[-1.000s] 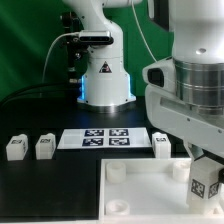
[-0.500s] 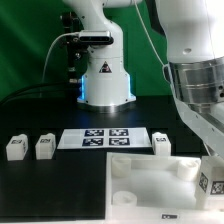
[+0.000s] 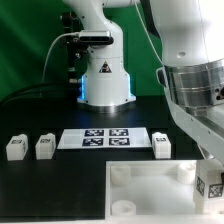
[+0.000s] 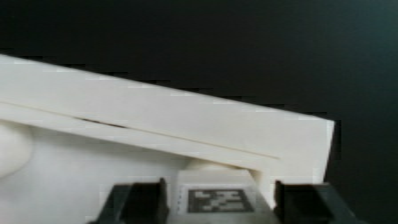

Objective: Assemble one leg

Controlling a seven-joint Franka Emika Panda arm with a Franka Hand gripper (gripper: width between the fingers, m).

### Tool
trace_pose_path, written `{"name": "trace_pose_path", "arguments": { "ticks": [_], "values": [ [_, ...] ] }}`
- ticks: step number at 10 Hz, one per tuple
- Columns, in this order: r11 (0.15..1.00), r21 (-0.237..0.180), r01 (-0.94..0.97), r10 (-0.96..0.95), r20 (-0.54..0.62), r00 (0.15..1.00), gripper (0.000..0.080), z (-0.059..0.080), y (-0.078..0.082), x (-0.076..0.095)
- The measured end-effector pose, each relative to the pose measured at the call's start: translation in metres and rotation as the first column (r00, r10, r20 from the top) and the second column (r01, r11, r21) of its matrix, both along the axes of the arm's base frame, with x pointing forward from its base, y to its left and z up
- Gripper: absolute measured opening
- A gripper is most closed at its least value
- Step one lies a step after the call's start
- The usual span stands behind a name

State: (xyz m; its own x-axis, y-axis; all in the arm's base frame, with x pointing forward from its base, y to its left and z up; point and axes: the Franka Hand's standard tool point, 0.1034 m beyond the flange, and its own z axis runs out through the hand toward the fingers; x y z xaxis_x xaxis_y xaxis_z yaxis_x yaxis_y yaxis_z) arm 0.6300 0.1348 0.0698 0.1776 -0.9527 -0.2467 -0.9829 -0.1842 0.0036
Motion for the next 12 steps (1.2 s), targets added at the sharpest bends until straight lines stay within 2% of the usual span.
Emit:
{"name": "trace_pose_path", "arguments": {
  "ticks": [1,2,3,4,6,7,8,10,11,12],
  "values": [
    [1.0,0.0,0.0,0.0,0.0,1.0,0.055,0.0,0.0,0.0],
    [1.0,0.0,0.0,0.0,0.0,1.0,0.055,0.0,0.0,0.0],
    [1.0,0.0,-0.001,0.001,0.0,1.0,0.0631,0.0,0.0,0.0],
    [0.999,0.002,-0.047,0.047,0.011,0.999,0.0631,0.0,0.0,0.0],
    [0.976,-0.031,-0.214,0.215,0.041,0.976,0.0647,0.003,-0.002,-0.002],
    [0.914,-0.075,-0.399,0.405,0.08,0.911,0.0649,0.005,-0.007,0.001],
    [0.869,-0.097,-0.485,0.494,0.11,0.863,0.0649,0.004,-0.006,0.003],
    [0.772,-0.11,-0.626,0.635,0.132,0.761,0.0649,0.003,-0.009,0.003],
    [0.691,-0.122,-0.713,0.723,0.145,0.676,0.0649,0.003,-0.009,0.003],
    [0.523,-0.181,-0.833,0.853,0.119,0.509,0.0649,0.002,-0.01,0.004]
  ]
}}
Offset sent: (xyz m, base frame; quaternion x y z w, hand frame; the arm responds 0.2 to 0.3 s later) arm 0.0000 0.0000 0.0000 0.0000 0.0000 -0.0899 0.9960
